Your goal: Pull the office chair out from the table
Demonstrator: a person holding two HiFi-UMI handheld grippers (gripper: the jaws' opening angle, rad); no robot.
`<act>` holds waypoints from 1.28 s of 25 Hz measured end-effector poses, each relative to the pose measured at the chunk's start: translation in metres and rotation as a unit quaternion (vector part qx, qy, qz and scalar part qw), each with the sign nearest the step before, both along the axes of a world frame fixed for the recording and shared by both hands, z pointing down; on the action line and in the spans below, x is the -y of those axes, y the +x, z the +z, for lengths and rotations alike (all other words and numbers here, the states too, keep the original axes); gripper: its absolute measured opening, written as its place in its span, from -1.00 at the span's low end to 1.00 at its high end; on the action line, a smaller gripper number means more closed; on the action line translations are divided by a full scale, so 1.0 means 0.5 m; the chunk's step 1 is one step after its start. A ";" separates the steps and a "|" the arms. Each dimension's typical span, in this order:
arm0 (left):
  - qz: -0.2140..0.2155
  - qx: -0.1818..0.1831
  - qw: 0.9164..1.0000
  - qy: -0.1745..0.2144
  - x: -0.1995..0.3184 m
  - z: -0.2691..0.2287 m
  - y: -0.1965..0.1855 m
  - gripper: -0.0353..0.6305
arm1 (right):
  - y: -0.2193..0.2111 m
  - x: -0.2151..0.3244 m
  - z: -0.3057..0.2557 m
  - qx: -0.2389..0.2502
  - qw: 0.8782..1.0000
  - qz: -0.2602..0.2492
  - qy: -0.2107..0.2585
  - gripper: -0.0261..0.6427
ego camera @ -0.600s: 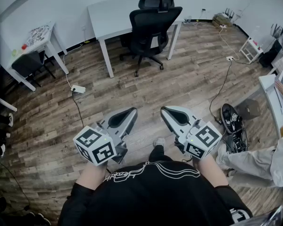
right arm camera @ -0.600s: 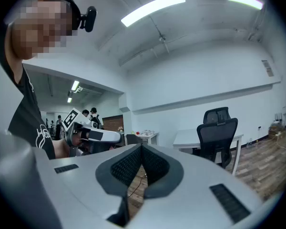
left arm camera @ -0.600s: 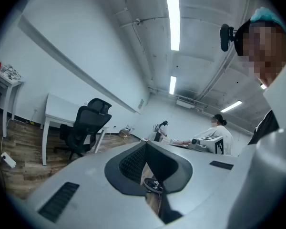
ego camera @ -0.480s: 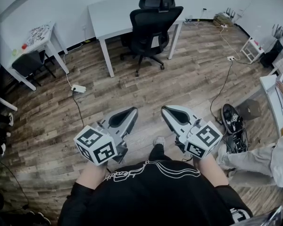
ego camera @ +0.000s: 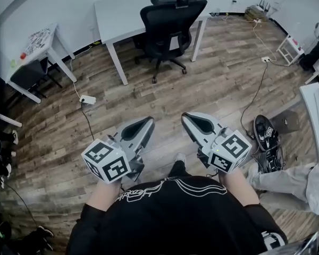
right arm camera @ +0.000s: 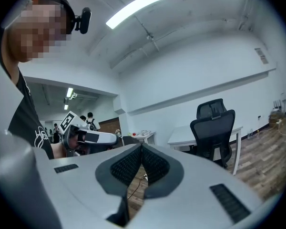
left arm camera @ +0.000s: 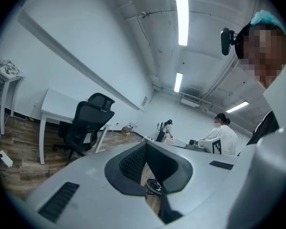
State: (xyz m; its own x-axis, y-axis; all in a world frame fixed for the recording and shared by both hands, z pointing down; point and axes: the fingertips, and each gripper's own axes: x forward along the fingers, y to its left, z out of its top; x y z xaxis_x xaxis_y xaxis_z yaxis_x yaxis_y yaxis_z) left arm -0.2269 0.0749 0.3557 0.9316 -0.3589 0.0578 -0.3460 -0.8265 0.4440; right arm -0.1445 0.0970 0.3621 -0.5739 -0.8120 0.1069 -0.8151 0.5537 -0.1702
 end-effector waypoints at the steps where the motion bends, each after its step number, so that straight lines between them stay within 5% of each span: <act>1: 0.001 0.000 1.000 -0.004 0.018 0.001 0.020 -0.88 | 0.018 0.018 0.002 0.000 1.000 0.001 -0.002 -0.82; 15: 0.047 0.023 0.999 0.012 0.205 -0.003 0.337 -0.88 | 0.322 0.194 0.002 -0.021 0.999 0.038 -0.004 -0.81; 24: 0.053 0.029 0.998 0.005 0.292 0.026 0.399 -0.88 | 0.413 0.274 0.011 -0.027 0.998 0.063 -0.010 -0.81; 32: 0.055 0.030 0.998 -0.005 0.510 0.048 0.443 -0.88 | 0.455 0.480 0.028 -0.042 0.997 0.065 -0.030 -0.81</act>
State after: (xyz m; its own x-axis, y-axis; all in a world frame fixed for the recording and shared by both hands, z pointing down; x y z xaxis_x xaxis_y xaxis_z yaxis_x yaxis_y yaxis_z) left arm -0.0056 -0.1802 0.3798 0.9603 -0.2531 0.1171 -0.2788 -0.8572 0.4330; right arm 0.0831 -0.1431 0.3760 -0.4506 -0.8700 0.2001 -0.8924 0.4329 -0.1273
